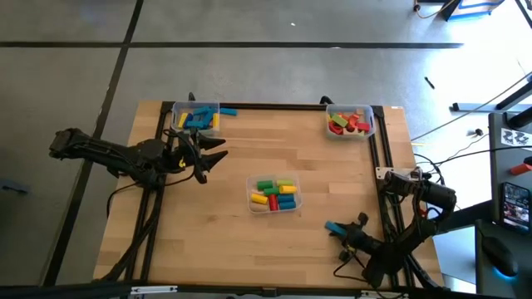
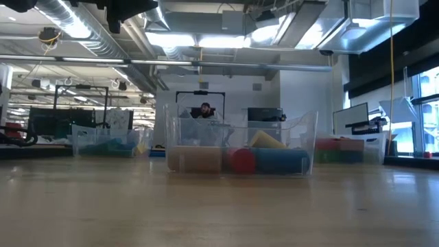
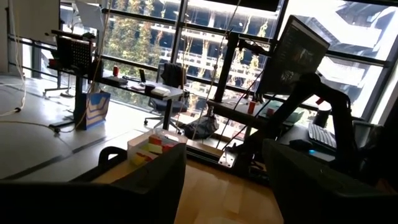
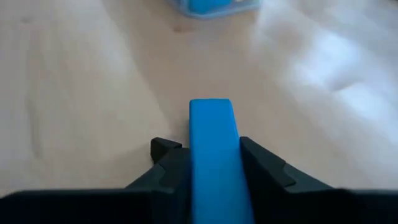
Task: Sort blocks by size
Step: Put the blue rectangular block into the top left transparent bin
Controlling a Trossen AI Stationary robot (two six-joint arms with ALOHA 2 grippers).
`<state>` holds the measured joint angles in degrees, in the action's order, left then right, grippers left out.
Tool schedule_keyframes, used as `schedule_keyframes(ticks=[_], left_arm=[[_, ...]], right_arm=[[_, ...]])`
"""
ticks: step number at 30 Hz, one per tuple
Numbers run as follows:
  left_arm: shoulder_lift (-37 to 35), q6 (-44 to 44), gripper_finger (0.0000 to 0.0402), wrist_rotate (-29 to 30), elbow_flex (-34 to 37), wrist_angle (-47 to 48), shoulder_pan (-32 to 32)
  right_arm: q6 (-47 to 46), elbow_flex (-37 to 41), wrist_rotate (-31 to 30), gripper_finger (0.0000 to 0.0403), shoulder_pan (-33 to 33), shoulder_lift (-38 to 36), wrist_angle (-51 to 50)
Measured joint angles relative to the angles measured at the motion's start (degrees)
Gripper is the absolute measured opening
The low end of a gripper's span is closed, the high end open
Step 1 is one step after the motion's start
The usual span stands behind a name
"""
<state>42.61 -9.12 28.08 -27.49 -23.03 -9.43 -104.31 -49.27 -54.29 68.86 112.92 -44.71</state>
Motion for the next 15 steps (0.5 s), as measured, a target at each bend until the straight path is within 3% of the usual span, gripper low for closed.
schedule_keyframes(ticks=[7,15], left_arm=[[0.00,0.03,0.0210,0.00,0.00,0.10,0.00],[0.00,-0.05,0.0210,0.00,0.00,0.14,0.00]], right_arm=[[-0.07,-3.23,-0.70,0.0118,-0.21,-5.53,-12.43],[3.58,-3.99,-1.75,0.0112,-4.62,-15.00,-19.35]])
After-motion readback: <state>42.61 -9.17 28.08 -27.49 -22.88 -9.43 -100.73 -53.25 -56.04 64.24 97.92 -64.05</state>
